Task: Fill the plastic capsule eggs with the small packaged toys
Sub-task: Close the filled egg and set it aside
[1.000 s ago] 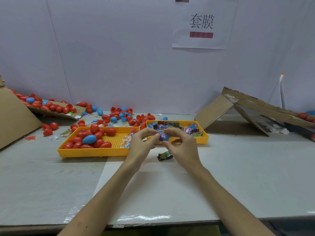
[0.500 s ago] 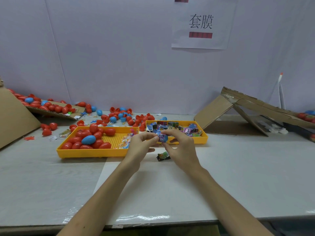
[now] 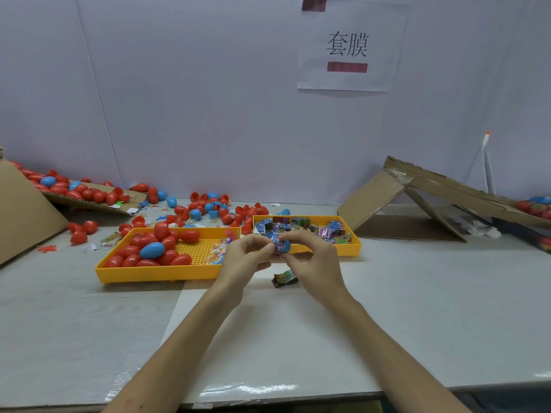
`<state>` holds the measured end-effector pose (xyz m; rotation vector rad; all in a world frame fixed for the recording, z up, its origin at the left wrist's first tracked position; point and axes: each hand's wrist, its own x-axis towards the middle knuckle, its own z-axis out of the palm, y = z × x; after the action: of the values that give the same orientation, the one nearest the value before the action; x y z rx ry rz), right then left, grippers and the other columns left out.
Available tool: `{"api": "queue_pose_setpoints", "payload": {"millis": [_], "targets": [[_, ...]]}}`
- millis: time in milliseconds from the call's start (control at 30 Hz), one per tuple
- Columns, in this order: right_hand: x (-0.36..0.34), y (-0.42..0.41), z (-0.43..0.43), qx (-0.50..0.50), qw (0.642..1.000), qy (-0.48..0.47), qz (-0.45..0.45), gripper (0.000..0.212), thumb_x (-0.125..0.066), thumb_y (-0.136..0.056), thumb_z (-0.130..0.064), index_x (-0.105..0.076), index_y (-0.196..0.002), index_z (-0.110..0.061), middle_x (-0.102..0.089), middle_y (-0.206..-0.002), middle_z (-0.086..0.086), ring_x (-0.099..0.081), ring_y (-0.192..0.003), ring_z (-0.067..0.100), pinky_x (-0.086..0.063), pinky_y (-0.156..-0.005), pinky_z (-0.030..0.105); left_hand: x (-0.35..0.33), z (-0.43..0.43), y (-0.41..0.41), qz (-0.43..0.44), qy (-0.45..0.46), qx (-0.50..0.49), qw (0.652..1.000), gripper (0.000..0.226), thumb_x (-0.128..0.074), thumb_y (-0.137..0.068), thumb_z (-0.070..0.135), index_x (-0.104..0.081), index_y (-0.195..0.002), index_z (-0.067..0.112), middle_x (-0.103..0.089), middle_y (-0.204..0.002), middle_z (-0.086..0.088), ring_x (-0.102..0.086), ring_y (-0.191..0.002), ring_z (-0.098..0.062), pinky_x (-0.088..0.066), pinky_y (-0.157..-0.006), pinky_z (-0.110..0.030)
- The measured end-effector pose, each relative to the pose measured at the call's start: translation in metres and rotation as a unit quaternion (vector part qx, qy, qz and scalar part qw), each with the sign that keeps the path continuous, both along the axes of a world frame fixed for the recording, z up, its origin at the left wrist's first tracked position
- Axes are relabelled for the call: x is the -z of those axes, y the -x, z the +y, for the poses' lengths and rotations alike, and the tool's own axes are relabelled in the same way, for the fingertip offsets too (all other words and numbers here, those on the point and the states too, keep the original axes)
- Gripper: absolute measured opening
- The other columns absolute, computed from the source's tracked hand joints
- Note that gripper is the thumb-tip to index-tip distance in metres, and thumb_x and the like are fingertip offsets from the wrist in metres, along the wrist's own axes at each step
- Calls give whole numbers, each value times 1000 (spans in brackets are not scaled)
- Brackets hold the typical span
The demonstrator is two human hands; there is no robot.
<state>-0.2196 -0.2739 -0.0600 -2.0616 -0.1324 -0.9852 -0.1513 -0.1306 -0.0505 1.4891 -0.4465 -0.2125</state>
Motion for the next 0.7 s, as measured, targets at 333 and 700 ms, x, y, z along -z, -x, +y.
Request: {"api": "queue_pose_setpoints", "payload": {"millis": [333, 700], "targets": [[-44, -6, -49, -106, 809, -537, 213, 18, -64, -96, -15, -68, -111, -5, -77, -94, 7, -75, -79, 11, -53, -62, 18, 23, -4, 0, -265, -294, 41, 917, 29, -74, -88, 42, -60, -112, 33, -59, -105, 19, -61, -92, -4, -51, -75, -21], [-117, -1, -150, 52, 830, -552, 66, 24, -44, -105, -17, -58, -121, -7, -65, -125, 18, -69, -97, 23, -54, -80, 31, 29, -9, -1, -258, -317, 49, 911, 40, -78, -85, 22, -50, -110, 37, -59, -96, 15, -59, -86, -6, -47, -70, -17]]}}
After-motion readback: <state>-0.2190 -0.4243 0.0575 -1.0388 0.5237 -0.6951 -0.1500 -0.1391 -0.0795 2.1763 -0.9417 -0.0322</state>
